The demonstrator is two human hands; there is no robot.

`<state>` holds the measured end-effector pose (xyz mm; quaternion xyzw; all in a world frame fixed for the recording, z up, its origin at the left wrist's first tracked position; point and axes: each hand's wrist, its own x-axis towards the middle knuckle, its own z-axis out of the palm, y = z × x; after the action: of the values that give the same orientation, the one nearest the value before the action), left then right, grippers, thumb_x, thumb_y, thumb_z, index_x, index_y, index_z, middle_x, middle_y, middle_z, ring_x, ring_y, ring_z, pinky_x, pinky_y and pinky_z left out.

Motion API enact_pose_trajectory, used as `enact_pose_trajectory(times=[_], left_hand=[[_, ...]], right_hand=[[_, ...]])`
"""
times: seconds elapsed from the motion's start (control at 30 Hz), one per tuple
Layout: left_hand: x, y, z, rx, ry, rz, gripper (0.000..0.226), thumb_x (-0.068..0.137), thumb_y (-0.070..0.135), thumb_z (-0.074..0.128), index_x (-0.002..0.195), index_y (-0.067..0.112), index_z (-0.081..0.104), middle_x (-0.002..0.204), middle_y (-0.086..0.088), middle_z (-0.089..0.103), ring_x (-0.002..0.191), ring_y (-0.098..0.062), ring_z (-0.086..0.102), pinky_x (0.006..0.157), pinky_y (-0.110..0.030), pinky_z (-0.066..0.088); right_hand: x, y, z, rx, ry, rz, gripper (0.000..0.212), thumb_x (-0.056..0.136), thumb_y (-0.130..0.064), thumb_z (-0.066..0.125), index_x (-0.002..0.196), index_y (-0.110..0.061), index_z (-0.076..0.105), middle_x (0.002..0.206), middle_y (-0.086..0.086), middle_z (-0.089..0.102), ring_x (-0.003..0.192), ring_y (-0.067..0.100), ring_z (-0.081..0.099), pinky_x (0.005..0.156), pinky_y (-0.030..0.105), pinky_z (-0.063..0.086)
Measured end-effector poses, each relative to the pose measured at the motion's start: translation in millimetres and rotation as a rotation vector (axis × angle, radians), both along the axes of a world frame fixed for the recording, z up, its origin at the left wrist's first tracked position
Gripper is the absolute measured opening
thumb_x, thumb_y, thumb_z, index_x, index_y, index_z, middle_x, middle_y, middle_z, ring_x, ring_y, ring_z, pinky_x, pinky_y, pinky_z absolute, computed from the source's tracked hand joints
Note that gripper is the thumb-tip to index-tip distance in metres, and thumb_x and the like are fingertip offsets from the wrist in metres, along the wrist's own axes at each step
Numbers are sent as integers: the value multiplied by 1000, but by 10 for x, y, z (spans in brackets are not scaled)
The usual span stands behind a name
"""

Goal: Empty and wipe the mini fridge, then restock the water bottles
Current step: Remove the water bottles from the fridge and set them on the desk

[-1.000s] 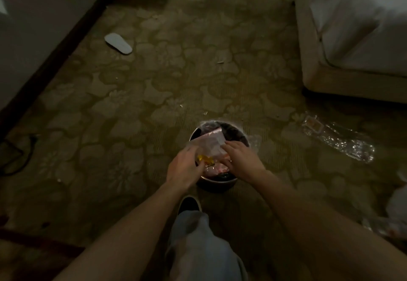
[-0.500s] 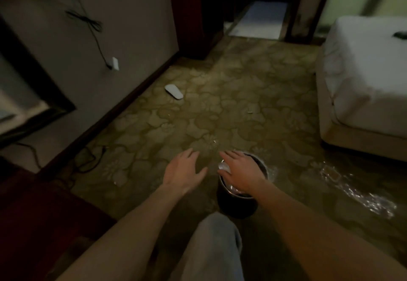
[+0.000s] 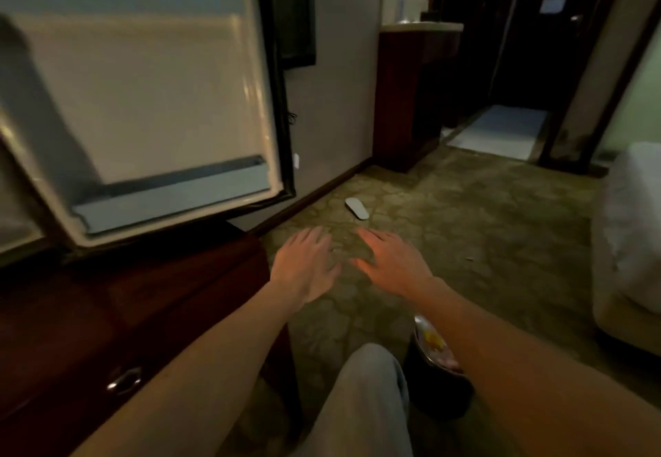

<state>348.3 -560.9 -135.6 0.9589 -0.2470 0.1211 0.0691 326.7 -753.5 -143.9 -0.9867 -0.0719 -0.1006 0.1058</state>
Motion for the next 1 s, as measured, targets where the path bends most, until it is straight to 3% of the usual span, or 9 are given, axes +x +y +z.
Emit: enact_pose_trajectory(times=[0.2, 0.4, 0.6, 0.77, 0.9, 1.0], left_hand=[[-244, 722, 526, 22, -106, 116, 64, 95, 59, 42, 147, 22, 40, 158, -2, 31, 146, -21, 25, 118, -35, 18], [-535, 1581, 880, 26, -206, 281, 62, 95, 58, 41, 145, 20, 40, 152, -2, 39, 141, -21, 32, 116, -35, 23], [-848, 2464, 1118, 53, -320, 444, 52, 89, 55, 52, 125, 17, 59, 130, -2, 60, 124, -23, 53, 103, -35, 40], [-1156, 3131, 1268, 36, -356, 561, 50, 83, 55, 48, 110, 17, 66, 115, -4, 67, 109, -25, 63, 91, -36, 49], [-1346, 3704, 1310, 70, -363, 652, 50, 89, 53, 54, 123, 18, 61, 130, -2, 62, 121, -24, 57, 99, -36, 44], [-1448, 4028, 1325, 61, -356, 700, 52, 91, 55, 50, 128, 20, 59, 132, 1, 60, 124, -20, 55, 102, -34, 42]], right_hand=[[-14, 726, 497, -12, -76, 139, 68, 95, -60, 42, 153, -31, 22, 155, -6, 34, 140, 19, 34, 108, 41, 37], [-70, 1529, 949, -4, -201, 301, 68, 96, -56, 46, 153, -27, 26, 151, -5, 41, 135, 17, 42, 105, 35, 41], [-142, 2441, 1301, 9, -244, 454, 68, 97, -56, 44, 155, -28, 21, 154, -7, 37, 138, 18, 39, 109, 34, 36], [-199, 3177, 1483, 73, -242, 552, 65, 97, -52, 47, 154, -31, 23, 154, -8, 38, 137, 19, 40, 106, 37, 37], [-256, 3745, 1565, 94, -259, 663, 63, 98, -47, 49, 154, -29, 25, 151, -6, 42, 133, 22, 44, 104, 39, 42], [-282, 4090, 1614, 85, -317, 664, 58, 100, -41, 47, 152, -24, 28, 141, 0, 52, 122, 26, 54, 93, 42, 49]])
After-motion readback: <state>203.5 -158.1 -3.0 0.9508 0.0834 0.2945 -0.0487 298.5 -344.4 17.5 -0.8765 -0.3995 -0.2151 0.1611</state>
